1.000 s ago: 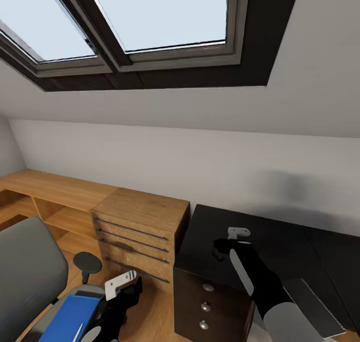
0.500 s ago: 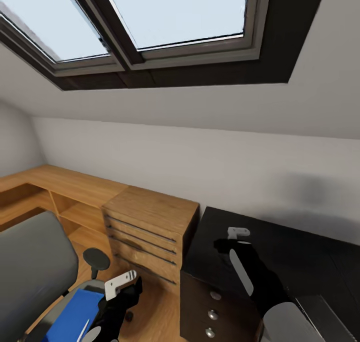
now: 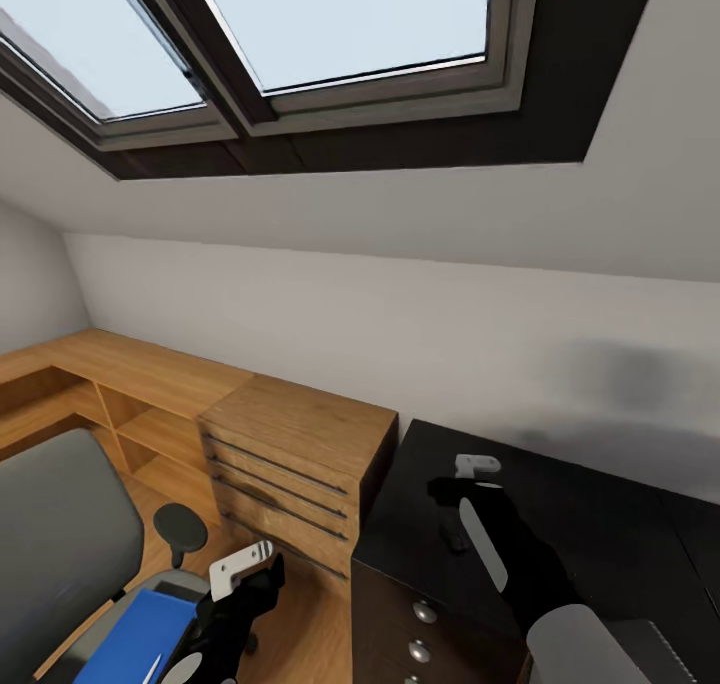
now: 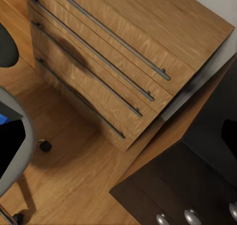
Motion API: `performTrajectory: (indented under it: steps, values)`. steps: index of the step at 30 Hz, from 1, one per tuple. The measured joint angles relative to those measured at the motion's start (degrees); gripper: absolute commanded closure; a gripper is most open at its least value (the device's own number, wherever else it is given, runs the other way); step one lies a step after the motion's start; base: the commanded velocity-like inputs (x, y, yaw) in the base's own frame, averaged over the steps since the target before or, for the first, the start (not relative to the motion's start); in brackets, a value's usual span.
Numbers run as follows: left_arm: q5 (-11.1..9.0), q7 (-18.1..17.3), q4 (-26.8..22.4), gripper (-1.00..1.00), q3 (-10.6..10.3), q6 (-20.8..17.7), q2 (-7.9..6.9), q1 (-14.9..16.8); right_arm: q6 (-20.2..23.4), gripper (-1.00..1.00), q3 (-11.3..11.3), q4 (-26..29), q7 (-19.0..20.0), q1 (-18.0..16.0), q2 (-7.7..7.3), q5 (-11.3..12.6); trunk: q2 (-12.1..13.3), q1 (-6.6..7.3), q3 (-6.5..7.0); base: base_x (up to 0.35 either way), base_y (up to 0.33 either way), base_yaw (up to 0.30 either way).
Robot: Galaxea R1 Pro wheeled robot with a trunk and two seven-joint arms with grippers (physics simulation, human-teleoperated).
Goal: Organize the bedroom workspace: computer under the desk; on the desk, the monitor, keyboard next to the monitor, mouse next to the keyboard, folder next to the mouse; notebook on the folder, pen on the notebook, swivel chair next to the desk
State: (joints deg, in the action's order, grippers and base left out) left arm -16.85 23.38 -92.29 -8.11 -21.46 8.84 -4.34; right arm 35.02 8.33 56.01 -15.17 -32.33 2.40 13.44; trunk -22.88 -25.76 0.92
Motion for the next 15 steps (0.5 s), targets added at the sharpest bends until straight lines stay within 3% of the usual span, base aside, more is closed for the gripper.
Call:
performTrajectory:
  steps: [6, 15]
  values:
    - [0.0, 0.0, 0.0, -1.0, 0.0, 0.0, -0.03, 0.0, 0.0, -1.0, 0.0, 0.0, 0.0, 0.0, -0.06, 0.0, 0.0, 0.0, 0.0, 0.022, 0.0, 0.0]
    - [-0.1, 0.0, 0.0, -1.0, 0.0, 0.0, -0.03, 0.0, 0.0, -1.0, 0.0, 0.0, 0.1, 0.0, -0.09, -0.1, 0.0, 0.01, 0.0, 0.18, -0.022, 0.0]
